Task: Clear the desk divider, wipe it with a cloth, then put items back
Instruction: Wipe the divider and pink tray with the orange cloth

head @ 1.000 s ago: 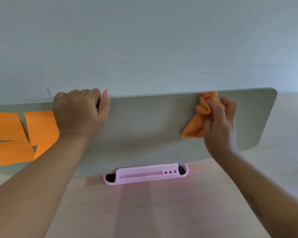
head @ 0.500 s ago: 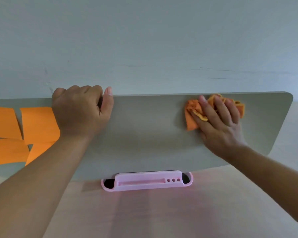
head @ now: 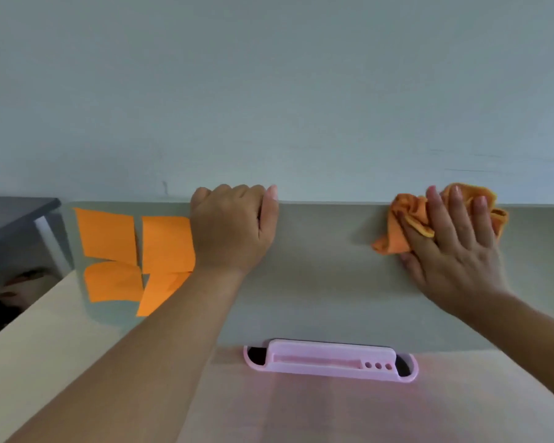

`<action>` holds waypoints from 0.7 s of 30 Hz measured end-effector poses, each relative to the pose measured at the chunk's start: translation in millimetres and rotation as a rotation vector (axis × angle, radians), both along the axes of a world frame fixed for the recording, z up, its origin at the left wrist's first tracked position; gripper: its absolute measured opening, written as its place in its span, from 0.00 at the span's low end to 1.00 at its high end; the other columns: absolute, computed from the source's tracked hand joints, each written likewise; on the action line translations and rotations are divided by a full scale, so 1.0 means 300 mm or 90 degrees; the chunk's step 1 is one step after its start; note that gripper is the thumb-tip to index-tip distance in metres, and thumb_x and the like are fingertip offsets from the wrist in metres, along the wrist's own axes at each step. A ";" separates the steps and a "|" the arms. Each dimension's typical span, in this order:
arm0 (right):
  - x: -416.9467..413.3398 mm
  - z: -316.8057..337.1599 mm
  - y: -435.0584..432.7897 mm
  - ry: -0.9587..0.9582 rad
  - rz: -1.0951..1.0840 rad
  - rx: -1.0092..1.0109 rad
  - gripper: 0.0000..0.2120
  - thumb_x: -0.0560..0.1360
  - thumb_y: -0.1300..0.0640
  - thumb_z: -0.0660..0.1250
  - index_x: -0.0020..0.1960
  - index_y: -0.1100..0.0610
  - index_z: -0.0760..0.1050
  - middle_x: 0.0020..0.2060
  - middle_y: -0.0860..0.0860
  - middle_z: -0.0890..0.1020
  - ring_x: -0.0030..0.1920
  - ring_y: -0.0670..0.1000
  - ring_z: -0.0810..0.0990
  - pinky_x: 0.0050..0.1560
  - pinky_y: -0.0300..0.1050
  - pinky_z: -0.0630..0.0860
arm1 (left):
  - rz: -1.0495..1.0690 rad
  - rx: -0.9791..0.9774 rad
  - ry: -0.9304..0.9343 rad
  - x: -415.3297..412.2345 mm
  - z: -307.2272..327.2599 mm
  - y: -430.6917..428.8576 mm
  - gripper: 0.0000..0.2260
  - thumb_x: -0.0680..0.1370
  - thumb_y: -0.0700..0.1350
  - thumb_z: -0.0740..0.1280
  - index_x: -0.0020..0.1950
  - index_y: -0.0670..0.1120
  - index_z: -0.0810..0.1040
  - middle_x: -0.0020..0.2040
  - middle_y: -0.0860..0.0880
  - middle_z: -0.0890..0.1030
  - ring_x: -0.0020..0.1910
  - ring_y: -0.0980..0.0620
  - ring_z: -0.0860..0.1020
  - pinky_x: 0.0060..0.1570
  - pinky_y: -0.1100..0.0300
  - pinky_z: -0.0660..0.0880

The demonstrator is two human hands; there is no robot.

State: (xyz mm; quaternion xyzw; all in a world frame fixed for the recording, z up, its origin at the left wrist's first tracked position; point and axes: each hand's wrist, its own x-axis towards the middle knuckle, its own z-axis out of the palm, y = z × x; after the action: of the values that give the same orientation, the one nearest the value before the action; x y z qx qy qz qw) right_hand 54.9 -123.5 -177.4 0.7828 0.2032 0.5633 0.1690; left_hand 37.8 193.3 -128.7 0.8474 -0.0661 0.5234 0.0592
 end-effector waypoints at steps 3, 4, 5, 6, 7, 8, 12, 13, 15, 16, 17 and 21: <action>-0.010 -0.024 0.285 0.018 0.053 0.092 0.24 0.81 0.49 0.57 0.75 0.54 0.62 0.78 0.57 0.53 0.77 0.61 0.49 0.76 0.62 0.47 | -0.023 0.021 0.097 -0.017 0.029 0.018 0.21 0.83 0.52 0.49 0.31 0.47 0.63 0.25 0.51 0.67 0.28 0.43 0.65 0.37 0.54 0.58; -0.012 -0.054 0.336 0.025 0.060 0.106 0.24 0.81 0.49 0.57 0.75 0.53 0.62 0.78 0.55 0.53 0.78 0.60 0.49 0.76 0.62 0.47 | -0.046 0.032 0.134 -0.019 0.042 0.027 0.21 0.83 0.52 0.48 0.31 0.48 0.62 0.25 0.52 0.66 0.28 0.43 0.65 0.37 0.54 0.59; -0.017 -0.084 0.380 0.025 0.067 0.109 0.24 0.81 0.50 0.58 0.76 0.53 0.61 0.77 0.54 0.53 0.78 0.59 0.49 0.76 0.61 0.47 | -0.067 0.043 0.174 -0.022 0.057 0.041 0.22 0.84 0.53 0.49 0.31 0.48 0.61 0.25 0.51 0.66 0.28 0.43 0.66 0.37 0.54 0.60; -0.020 -0.110 0.408 0.021 0.076 0.099 0.25 0.81 0.50 0.59 0.76 0.53 0.60 0.77 0.52 0.53 0.78 0.58 0.49 0.76 0.60 0.47 | -0.094 0.042 0.215 -0.022 0.071 0.052 0.22 0.84 0.54 0.49 0.31 0.48 0.60 0.26 0.50 0.67 0.29 0.43 0.66 0.36 0.53 0.60; -0.019 -0.135 0.432 0.018 0.090 0.075 0.26 0.80 0.51 0.60 0.77 0.53 0.59 0.78 0.52 0.53 0.78 0.57 0.50 0.76 0.60 0.47 | -0.118 0.038 0.245 -0.022 0.082 0.065 0.22 0.84 0.55 0.49 0.32 0.48 0.61 0.27 0.50 0.68 0.30 0.44 0.67 0.34 0.53 0.59; -0.020 -0.160 0.453 0.020 0.100 0.038 0.28 0.79 0.52 0.61 0.77 0.53 0.58 0.78 0.51 0.53 0.78 0.57 0.50 0.76 0.59 0.47 | -0.134 0.035 0.267 -0.023 0.091 0.076 0.22 0.84 0.55 0.50 0.32 0.49 0.61 0.28 0.50 0.68 0.32 0.44 0.68 0.34 0.53 0.58; -0.052 -0.262 0.453 0.151 0.117 -0.163 0.35 0.75 0.59 0.62 0.78 0.54 0.52 0.79 0.51 0.50 0.78 0.56 0.48 0.77 0.57 0.42 | -0.149 0.038 0.316 -0.044 0.112 0.089 0.20 0.84 0.54 0.50 0.34 0.49 0.60 0.30 0.50 0.67 0.35 0.42 0.68 0.38 0.51 0.64; -0.077 -0.281 0.439 0.200 0.113 -0.217 0.35 0.74 0.60 0.60 0.78 0.54 0.53 0.79 0.50 0.51 0.78 0.55 0.48 0.77 0.56 0.43 | -0.150 0.041 0.332 -0.055 0.115 0.085 0.20 0.84 0.54 0.50 0.34 0.49 0.60 0.30 0.50 0.67 0.36 0.42 0.68 0.41 0.50 0.66; -0.154 -0.308 0.411 0.295 0.109 -0.276 0.31 0.73 0.59 0.58 0.76 0.53 0.61 0.77 0.50 0.58 0.77 0.54 0.55 0.76 0.56 0.51 | -0.131 0.062 0.367 -0.084 0.120 0.074 0.18 0.84 0.54 0.50 0.37 0.48 0.64 0.32 0.51 0.68 0.39 0.41 0.70 0.44 0.49 0.67; -0.186 -0.320 0.401 0.336 0.114 -0.265 0.29 0.72 0.59 0.58 0.73 0.53 0.67 0.75 0.51 0.64 0.75 0.55 0.61 0.75 0.57 0.57 | -0.111 0.072 0.373 -0.093 0.117 0.069 0.17 0.84 0.54 0.51 0.40 0.47 0.67 0.36 0.50 0.71 0.42 0.41 0.72 0.46 0.50 0.66; -0.226 -0.318 0.388 0.367 0.125 -0.225 0.26 0.71 0.60 0.59 0.69 0.52 0.73 0.71 0.51 0.71 0.73 0.55 0.67 0.73 0.57 0.64 | -0.092 0.075 0.374 -0.111 0.119 0.063 0.15 0.83 0.54 0.53 0.46 0.46 0.72 0.42 0.49 0.74 0.48 0.41 0.73 0.49 0.49 0.66; -0.351 -0.288 0.345 0.491 0.142 0.068 0.22 0.64 0.62 0.76 0.55 0.46 0.79 0.58 0.50 0.77 0.61 0.54 0.73 0.49 0.47 0.79 | -0.089 0.108 0.360 -0.174 0.074 0.057 0.21 0.81 0.51 0.60 0.72 0.43 0.66 0.69 0.46 0.70 0.69 0.43 0.65 0.70 0.46 0.59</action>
State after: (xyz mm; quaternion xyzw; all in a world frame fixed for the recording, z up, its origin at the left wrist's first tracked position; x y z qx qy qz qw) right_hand -50.5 -20.1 -263.7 0.9176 0.3059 0.2528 -0.0227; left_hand -14.4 210.4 -106.5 0.9549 -0.1487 0.2539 0.0406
